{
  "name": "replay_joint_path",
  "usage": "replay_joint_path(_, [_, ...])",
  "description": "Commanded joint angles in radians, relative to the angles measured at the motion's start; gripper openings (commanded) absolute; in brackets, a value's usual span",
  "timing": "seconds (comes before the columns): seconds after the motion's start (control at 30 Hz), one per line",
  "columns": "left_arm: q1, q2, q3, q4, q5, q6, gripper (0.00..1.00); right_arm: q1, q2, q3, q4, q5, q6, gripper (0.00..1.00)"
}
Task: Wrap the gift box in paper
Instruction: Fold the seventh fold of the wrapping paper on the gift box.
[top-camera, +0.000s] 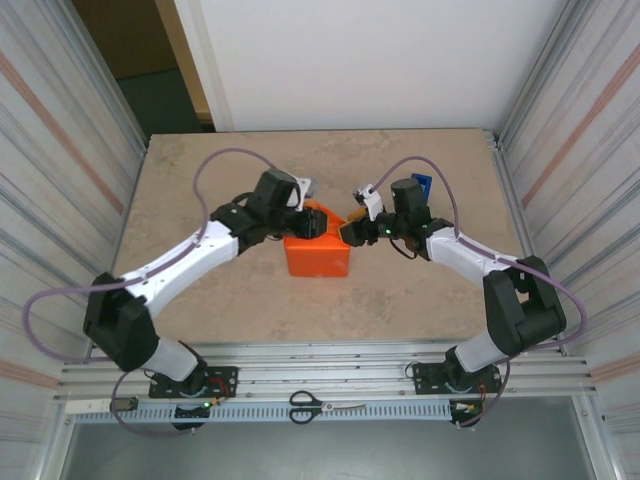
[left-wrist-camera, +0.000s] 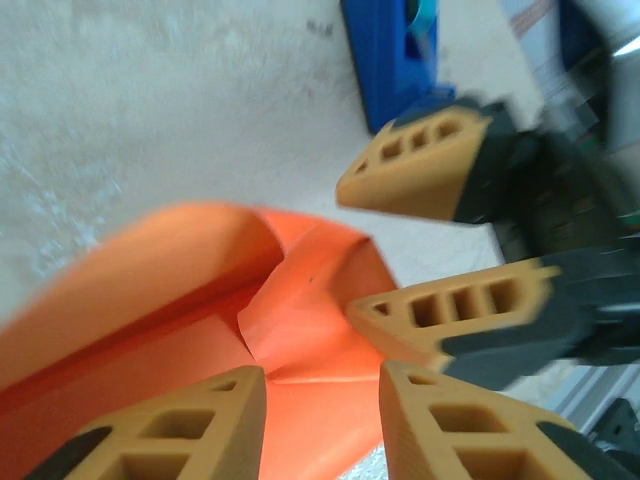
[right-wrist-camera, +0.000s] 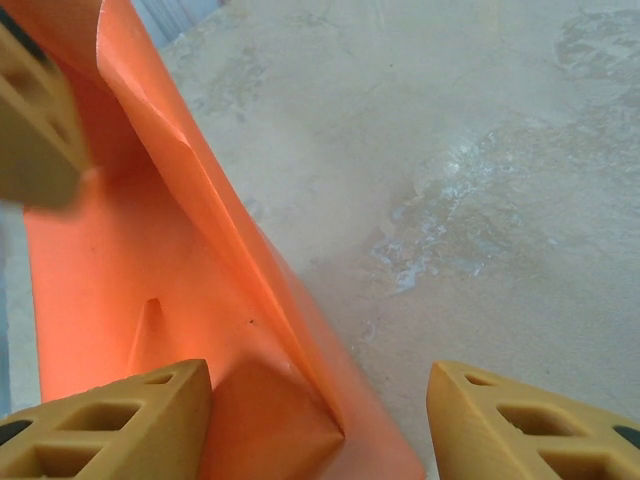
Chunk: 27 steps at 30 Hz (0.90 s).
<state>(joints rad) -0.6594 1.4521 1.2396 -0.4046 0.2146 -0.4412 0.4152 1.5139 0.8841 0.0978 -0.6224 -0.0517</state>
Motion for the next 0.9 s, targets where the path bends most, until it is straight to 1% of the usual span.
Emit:
replay_joint_path(0.0, [0.072,-0.145,0.042,-0.055,0.006,0.033,0.35,0.017,0.018,-0.043,-0.101,0.067,-0.003,0.58])
replay_joint_path(0.07, [0.159,-0.202,-0.026,-0.036,0.027,0.008,0.34,0.021,0.019,-0.040,-0.100,0.065,-0.002,0.58])
replay_joint_path(0.17, [0.300,-0.256,-0.153,0.020,0.123,-0.050,0.34,0.026,0.021,-0.037,-0.104,0.069,0.001,0.57])
replay_joint_path(0.2, [0.337,-0.263,-0.190,0.048,0.166,-0.070,0.34,0.028,0.021,-0.038,-0.105,0.074,0.005,0.57])
replay_joint_path(0.27, [0.376,-0.259,-0.237,0.085,0.211,-0.093,0.35,0.030,0.016,-0.041,-0.107,0.077,0.004,0.57])
replay_joint_path(0.37, [0.388,-0.229,-0.278,0.125,0.223,-0.122,0.36,0.031,0.013,-0.043,-0.112,0.080,0.005,0.57])
replay_joint_path(0.5, [0.384,-0.185,-0.343,0.227,0.267,-0.180,0.36,0.031,0.011,-0.035,-0.119,0.080,0.006,0.56])
replay_joint_path(0.57, [0.376,-0.172,-0.364,0.248,0.264,-0.179,0.40,0.032,0.010,-0.032,-0.121,0.080,0.006,0.56])
replay_joint_path(0.7, [0.368,-0.161,-0.410,0.324,0.276,-0.201,0.44,0.033,0.010,-0.026,-0.125,0.081,0.012,0.56])
replay_joint_path(0.87, [0.342,-0.135,-0.421,0.360,0.271,-0.186,0.46,0.032,0.011,-0.024,-0.145,0.089,0.013,0.56])
